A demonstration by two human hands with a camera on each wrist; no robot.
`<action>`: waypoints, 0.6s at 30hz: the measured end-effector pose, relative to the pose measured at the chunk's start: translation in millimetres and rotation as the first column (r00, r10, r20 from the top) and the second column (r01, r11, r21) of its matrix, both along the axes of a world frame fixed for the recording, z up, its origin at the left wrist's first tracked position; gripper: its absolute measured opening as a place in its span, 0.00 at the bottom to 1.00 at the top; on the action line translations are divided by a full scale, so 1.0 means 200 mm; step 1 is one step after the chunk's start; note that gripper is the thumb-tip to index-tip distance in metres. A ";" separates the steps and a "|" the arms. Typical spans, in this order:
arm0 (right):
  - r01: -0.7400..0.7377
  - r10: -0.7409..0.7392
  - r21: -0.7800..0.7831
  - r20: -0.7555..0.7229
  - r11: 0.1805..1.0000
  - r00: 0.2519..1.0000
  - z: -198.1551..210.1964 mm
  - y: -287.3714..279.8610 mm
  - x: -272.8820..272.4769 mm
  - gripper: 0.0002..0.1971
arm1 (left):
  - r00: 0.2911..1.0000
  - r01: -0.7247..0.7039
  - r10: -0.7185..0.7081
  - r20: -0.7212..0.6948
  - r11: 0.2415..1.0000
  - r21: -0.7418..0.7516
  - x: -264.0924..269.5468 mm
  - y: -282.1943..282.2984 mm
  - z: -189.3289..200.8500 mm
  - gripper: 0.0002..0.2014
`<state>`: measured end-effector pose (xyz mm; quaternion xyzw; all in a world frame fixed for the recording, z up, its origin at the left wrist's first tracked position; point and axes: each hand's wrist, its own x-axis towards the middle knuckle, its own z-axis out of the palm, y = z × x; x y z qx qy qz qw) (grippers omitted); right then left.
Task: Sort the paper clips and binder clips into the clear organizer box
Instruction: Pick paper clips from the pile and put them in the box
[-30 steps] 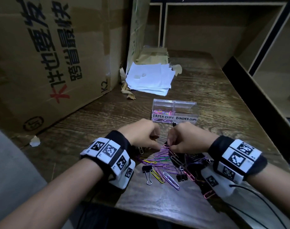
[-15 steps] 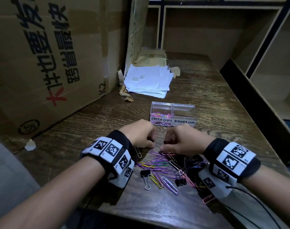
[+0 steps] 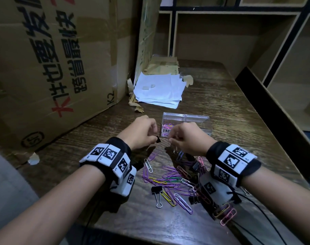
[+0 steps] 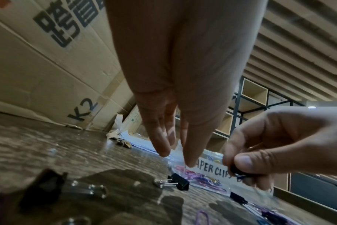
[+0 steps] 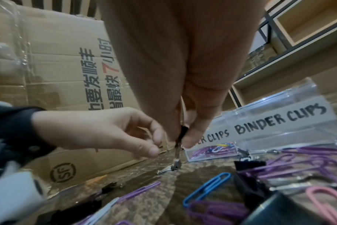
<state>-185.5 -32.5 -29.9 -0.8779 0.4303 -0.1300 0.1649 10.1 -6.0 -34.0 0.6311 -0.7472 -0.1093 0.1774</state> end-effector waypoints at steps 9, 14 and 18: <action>-0.137 0.142 0.042 -0.161 0.990 0.977 0.03 0.04 -0.03 0.05 | 0.987 0.095 -0.125 0.096 0.957 0.275 -0.04 0.12 -0.06 0.11; -0.227 0.311 0.284 -0.301 0.932 0.901 0.03 0.16 -0.09 0.18 | 0.966 0.185 -0.230 0.123 0.937 0.296 -0.07 0.16 0.02 0.08; -0.254 0.302 0.223 -0.219 0.941 0.928 -0.03 0.17 -0.09 0.14 | 0.919 0.239 -0.346 0.190 0.870 0.431 -0.10 0.20 0.08 0.24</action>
